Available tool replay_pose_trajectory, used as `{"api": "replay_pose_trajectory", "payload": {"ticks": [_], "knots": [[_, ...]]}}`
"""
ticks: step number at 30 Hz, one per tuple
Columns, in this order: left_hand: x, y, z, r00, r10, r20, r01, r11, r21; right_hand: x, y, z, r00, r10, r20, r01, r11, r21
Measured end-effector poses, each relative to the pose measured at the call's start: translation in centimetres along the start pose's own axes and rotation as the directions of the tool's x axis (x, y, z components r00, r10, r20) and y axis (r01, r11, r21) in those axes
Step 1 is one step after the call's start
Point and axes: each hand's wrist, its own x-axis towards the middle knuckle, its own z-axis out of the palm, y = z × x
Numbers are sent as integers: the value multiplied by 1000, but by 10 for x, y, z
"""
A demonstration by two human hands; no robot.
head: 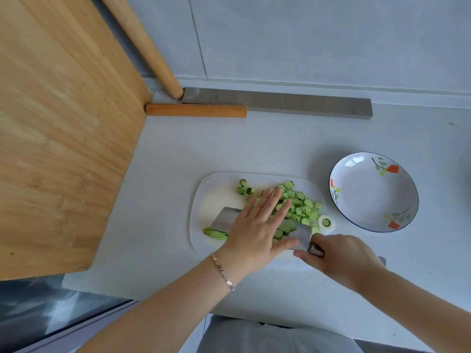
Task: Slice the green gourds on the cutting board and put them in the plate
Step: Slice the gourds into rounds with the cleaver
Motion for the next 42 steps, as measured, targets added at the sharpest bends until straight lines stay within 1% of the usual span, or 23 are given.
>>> {"api": "replay_pose_trajectory", "payload": {"ticks": [2, 3, 4, 7, 9, 12, 16, 17, 19, 20, 22, 24, 27, 28, 29, 31, 32, 33, 36, 37, 39, 40, 42], "knots": [[7, -1, 4, 980, -9, 199, 15, 999, -31, -1, 1, -2, 997, -69, 29, 71, 994, -80], [10, -2, 5, 952, -2, 307, 22, 998, -62, -1, 3, -3, 995, -97, 32, 100, 990, -101], [14, -3, 6, 926, 4, 377, 30, 996, -83, 1, 6, -2, 991, -128, 32, 131, 984, -123], [29, -7, 8, 876, 2, 483, 75, 987, -140, 6, 17, 2, 979, -203, 15, 203, 964, -171], [41, -12, 9, 859, -20, 512, 115, 981, -155, 8, 24, 5, 965, -257, -46, 244, 952, -187], [55, -20, 12, 866, -27, 500, 120, 981, -154, 8, 34, 9, 942, -313, -119, 282, 934, -218], [67, -21, 21, 874, -60, 483, 146, 979, -142, 4, 48, 17, 909, -345, -235, 315, 936, -156], [69, -21, 23, 881, -73, 468, 152, 979, -133, 4, 50, 16, 887, -369, -277, 322, 925, -202], [73, -24, 24, 897, -115, 427, 179, 977, -113, 5, 54, 20, 844, -357, -400, 260, 925, -277], [75, -27, 24, 901, -140, 411, 201, 973, -111, 5, 56, 20, 812, -373, -449, 268, 922, -280], [73, -34, 23, 907, -175, 382, 237, 964, -122, 4, 58, 18, 767, -416, -488, 307, 907, -289], [65, -42, 20, 931, -185, 316, 246, 955, -165, 4, 58, 18, 740, -436, -511, 314, 897, -311], [48, -53, 14, 968, -202, 147, 235, 936, -263, 7, 59, 21, 738, -423, -525, 308, 904, -294], [42, -54, 11, 973, -192, 129, 222, 931, -288, 9, 60, 23, 737, -423, -527, 311, 905, -291], [35, -56, 10, 976, -159, 152, 197, 939, -281, 11, 58, 23, 740, -425, -520, 318, 904, -287], [25, -58, 12, 968, -72, 242, 111, 982, -153, 14, 55, 24, 743, -440, -505, 328, 896, -298], [21, -60, 15, 959, -62, 275, 91, 991, -94, 15, 55, 24, 738, -449, -503, 334, 892, -306], [19, -63, 19, 951, -96, 295, 122, 990, -71, 15, 54, 24, 736, -461, -496, 343, 885, -314], [21, -70, 24, 900, -263, 348, 314, 944, -100, 15, 53, 23, 731, -491, -474, 372, 869, -327], [22, -70, 24, 893, -290, 344, 336, 938, -82, 14, 55, 23, 729, -496, -472, 380, 866, -325], [27, -64, 21, 913, -296, 280, 325, 943, -65, 12, 57, 23, 725, -499, -475, 391, 865, -314], [29, -56, 18, 934, -271, 234, 297, 951, -85, 11, 59, 22, 720, -499, -482, 392, 866, -311], [33, -37, 11, 974, -146, 171, 173, 973, -152, 10, 58, 20, 717, -496, -490, 389, 868, -309]]}}
